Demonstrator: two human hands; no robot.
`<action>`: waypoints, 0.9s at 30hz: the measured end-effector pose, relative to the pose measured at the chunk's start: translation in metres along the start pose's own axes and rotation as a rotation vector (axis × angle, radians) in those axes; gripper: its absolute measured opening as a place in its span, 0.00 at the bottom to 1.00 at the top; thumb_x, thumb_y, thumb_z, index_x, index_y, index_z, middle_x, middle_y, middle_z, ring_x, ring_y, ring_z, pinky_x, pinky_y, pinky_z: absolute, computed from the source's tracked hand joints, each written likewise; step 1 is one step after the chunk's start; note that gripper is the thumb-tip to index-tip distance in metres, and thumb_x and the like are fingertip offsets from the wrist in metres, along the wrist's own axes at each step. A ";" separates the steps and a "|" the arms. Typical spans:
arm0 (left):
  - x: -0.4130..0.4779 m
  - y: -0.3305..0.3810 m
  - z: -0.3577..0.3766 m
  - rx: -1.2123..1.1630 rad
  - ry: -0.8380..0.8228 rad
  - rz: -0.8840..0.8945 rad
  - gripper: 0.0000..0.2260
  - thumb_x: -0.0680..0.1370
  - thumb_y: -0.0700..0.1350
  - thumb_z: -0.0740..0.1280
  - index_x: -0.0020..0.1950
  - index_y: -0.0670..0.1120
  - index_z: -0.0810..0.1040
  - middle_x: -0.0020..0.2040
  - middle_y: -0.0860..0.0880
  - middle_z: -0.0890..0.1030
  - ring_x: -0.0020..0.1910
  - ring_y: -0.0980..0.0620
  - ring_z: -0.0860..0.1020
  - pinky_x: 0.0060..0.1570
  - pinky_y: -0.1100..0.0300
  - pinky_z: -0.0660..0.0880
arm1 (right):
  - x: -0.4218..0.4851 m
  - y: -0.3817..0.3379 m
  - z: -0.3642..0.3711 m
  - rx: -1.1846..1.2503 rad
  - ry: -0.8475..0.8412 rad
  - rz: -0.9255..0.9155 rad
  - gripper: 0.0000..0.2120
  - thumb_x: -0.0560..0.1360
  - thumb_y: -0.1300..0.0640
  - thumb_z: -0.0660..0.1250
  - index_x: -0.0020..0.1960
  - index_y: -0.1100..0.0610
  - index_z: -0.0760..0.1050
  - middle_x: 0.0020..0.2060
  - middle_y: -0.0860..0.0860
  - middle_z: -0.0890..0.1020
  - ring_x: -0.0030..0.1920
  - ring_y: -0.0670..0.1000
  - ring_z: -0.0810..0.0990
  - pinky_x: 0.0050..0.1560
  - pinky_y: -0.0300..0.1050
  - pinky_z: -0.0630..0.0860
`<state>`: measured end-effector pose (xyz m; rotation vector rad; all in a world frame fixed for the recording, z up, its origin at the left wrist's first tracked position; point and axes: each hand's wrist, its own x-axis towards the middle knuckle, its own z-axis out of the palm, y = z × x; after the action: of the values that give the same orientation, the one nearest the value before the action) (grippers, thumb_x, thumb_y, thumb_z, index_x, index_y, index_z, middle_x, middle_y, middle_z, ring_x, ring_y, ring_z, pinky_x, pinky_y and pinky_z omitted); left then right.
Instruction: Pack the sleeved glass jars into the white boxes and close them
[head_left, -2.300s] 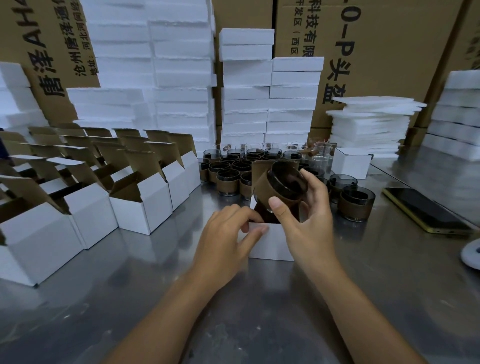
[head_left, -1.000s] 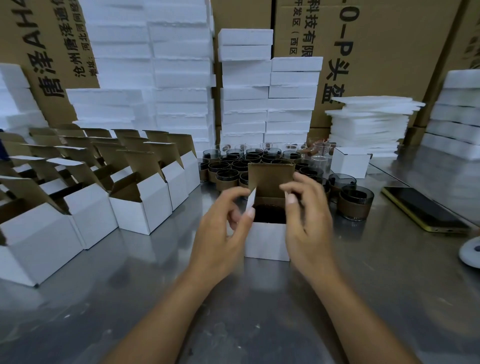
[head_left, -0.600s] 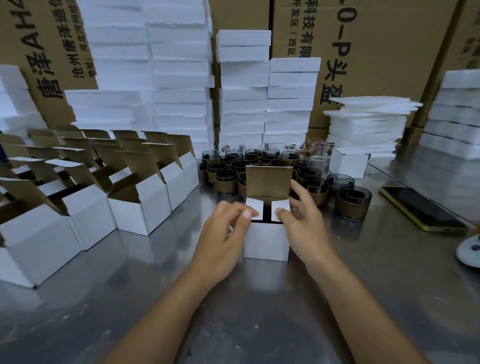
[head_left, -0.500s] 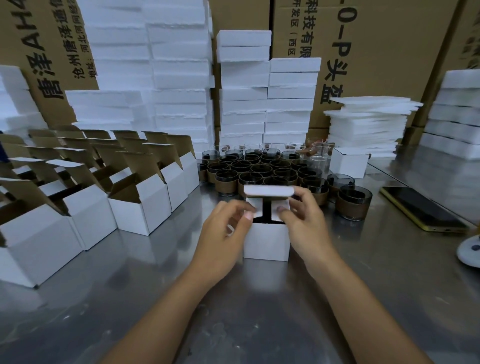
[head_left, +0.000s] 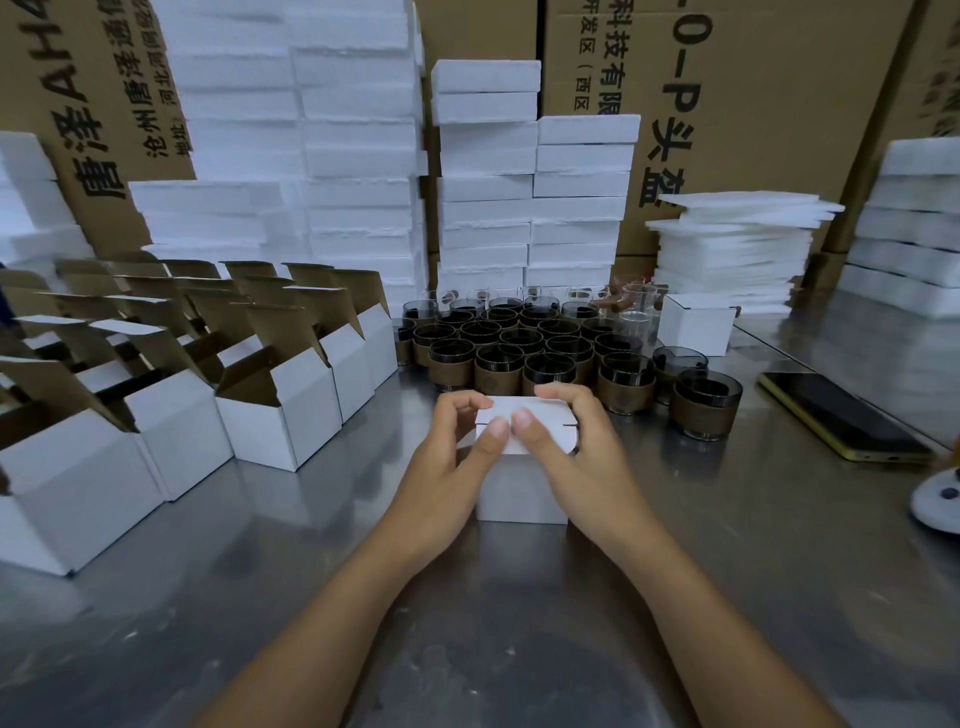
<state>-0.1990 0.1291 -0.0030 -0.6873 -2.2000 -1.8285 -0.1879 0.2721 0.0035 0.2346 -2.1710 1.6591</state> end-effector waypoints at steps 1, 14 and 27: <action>0.001 -0.001 -0.001 0.002 0.008 0.008 0.13 0.73 0.61 0.60 0.53 0.57 0.69 0.47 0.69 0.75 0.54 0.66 0.73 0.49 0.74 0.68 | 0.000 0.001 0.001 -0.032 0.006 -0.014 0.15 0.73 0.47 0.67 0.57 0.48 0.71 0.56 0.43 0.73 0.54 0.35 0.71 0.50 0.26 0.67; 0.001 -0.001 -0.002 -0.011 0.038 0.023 0.12 0.73 0.58 0.61 0.52 0.55 0.70 0.48 0.63 0.77 0.50 0.69 0.74 0.46 0.76 0.69 | 0.001 0.003 0.001 -0.033 0.017 -0.062 0.10 0.73 0.50 0.68 0.53 0.48 0.73 0.55 0.41 0.73 0.53 0.30 0.70 0.48 0.22 0.65; 0.006 -0.007 0.000 -0.080 -0.010 -0.052 0.16 0.76 0.45 0.60 0.60 0.61 0.62 0.58 0.57 0.69 0.50 0.75 0.70 0.44 0.79 0.67 | 0.004 0.004 0.002 -0.029 -0.080 0.013 0.15 0.80 0.61 0.55 0.58 0.45 0.73 0.72 0.43 0.62 0.66 0.34 0.59 0.68 0.38 0.59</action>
<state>-0.2071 0.1298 -0.0063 -0.6613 -2.1810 -1.9519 -0.1931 0.2718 0.0013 0.2837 -2.2572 1.6507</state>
